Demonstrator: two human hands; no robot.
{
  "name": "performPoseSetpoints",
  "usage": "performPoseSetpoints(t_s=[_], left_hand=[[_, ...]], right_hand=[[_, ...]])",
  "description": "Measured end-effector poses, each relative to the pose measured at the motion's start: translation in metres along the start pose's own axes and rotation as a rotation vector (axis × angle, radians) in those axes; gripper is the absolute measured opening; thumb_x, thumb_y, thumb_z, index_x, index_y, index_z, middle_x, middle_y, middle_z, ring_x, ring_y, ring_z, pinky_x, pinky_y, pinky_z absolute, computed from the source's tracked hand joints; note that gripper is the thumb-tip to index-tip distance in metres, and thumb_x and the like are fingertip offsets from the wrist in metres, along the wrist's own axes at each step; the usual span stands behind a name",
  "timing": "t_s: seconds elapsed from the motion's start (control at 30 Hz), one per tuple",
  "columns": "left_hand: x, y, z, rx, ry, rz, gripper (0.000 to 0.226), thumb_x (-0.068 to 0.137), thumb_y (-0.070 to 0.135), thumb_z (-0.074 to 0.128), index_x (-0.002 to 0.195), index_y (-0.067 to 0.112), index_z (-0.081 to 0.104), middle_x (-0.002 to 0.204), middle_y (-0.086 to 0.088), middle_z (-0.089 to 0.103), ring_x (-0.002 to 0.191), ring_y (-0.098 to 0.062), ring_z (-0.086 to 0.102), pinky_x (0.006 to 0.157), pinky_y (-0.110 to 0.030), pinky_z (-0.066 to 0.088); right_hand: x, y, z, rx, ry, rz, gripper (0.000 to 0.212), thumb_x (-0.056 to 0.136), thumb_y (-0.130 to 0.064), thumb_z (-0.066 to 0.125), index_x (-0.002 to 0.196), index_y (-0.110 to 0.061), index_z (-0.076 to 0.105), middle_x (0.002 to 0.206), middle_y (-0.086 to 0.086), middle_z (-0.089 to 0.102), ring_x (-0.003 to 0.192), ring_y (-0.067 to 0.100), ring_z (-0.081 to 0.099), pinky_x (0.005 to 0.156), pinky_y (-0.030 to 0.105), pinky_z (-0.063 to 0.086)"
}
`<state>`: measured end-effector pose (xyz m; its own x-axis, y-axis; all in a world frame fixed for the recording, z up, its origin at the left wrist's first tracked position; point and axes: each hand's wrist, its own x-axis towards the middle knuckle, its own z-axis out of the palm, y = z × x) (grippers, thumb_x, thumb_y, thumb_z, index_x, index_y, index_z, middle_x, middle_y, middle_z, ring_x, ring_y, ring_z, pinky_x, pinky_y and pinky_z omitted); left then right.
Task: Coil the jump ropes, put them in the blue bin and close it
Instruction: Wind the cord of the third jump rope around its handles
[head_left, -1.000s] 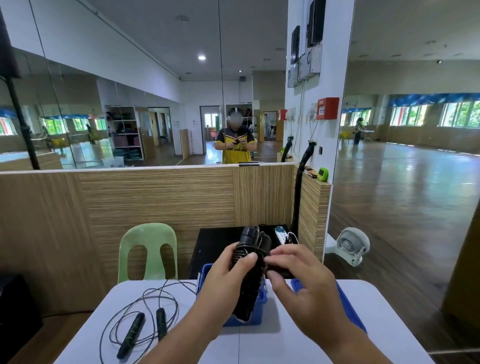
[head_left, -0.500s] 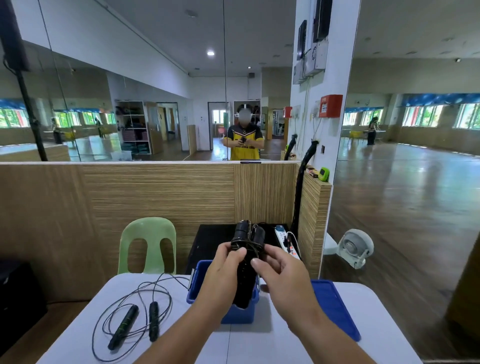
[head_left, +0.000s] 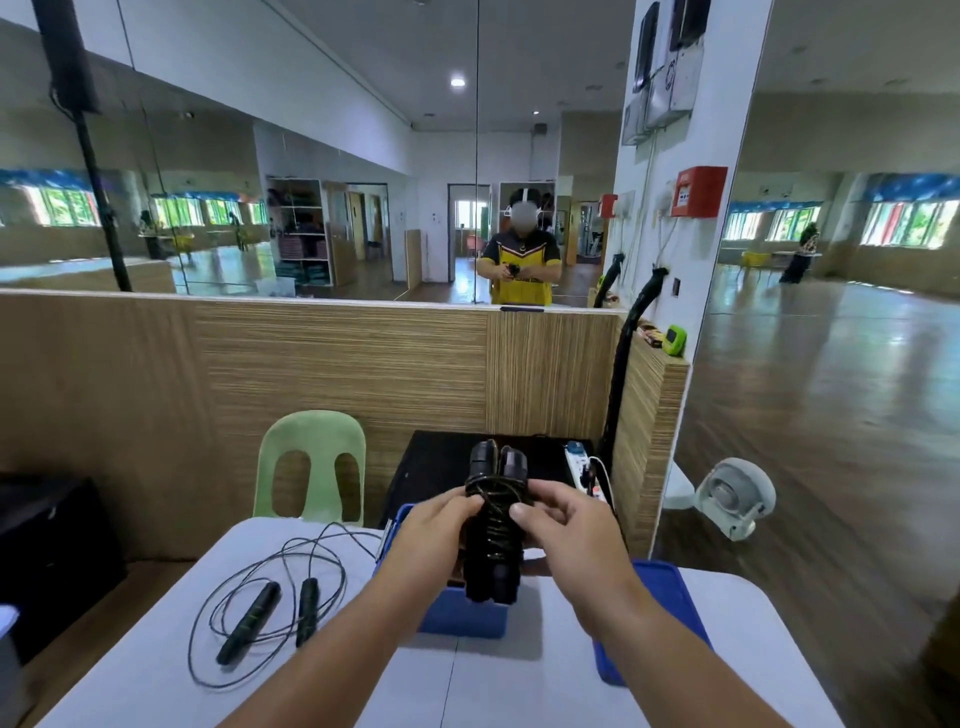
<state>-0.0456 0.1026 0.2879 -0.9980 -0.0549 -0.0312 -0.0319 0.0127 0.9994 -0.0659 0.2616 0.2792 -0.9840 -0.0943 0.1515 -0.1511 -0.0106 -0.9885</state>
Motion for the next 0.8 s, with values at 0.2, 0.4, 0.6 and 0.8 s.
performPoseSetpoints(t_s=[0.2, 0.4, 0.6, 0.8], left_hand=[[0.027, -0.008, -0.01, -0.063, -0.004, -0.029, 0.028, 0.106, 0.017, 0.048, 0.11, 0.022, 0.076, 0.097, -0.01, 0.079, 0.081, -0.019, 0.076, 0.068, -0.037, 0.061], [0.072, -0.028, -0.036, -0.072, -0.059, -0.028, 0.021, 0.103, 0.019, 0.059, 0.106, 0.022, 0.08, 0.097, -0.01, 0.08, 0.084, -0.024, 0.077, 0.075, -0.044, 0.06], [0.127, -0.049, -0.065, -0.049, -0.114, -0.027, 0.016, 0.099, 0.019, 0.067, 0.107, 0.021, 0.081, 0.089, -0.008, 0.08, 0.07, -0.017, 0.071, 0.067, -0.036, 0.06], [0.173, -0.071, -0.085, -0.077, -0.187, -0.121, 0.017, 0.099, 0.015, 0.066, 0.113, 0.013, 0.077, 0.083, -0.004, 0.079, 0.06, -0.011, 0.068, 0.058, -0.027, 0.056]], right_hand=[[0.033, 0.016, 0.009, 0.004, 0.006, 0.071, 0.03, 0.095, -0.009, 0.069, 0.123, -0.019, 0.065, 0.098, 0.006, 0.079, 0.088, 0.021, 0.078, 0.066, 0.037, 0.064], [0.07, 0.036, 0.025, -0.008, 0.07, 0.122, 0.024, 0.091, -0.007, 0.073, 0.114, -0.011, 0.069, 0.094, 0.011, 0.079, 0.08, 0.023, 0.076, 0.061, 0.036, 0.06], [0.109, 0.055, 0.044, -0.045, 0.162, 0.182, 0.018, 0.087, -0.008, 0.079, 0.103, -0.011, 0.071, 0.094, 0.015, 0.076, 0.073, 0.022, 0.075, 0.063, 0.039, 0.062], [0.138, 0.084, 0.067, -0.176, 0.286, 0.216, 0.014, 0.082, -0.011, 0.081, 0.094, -0.014, 0.075, 0.086, 0.009, 0.077, 0.072, 0.023, 0.075, 0.065, 0.047, 0.065]])
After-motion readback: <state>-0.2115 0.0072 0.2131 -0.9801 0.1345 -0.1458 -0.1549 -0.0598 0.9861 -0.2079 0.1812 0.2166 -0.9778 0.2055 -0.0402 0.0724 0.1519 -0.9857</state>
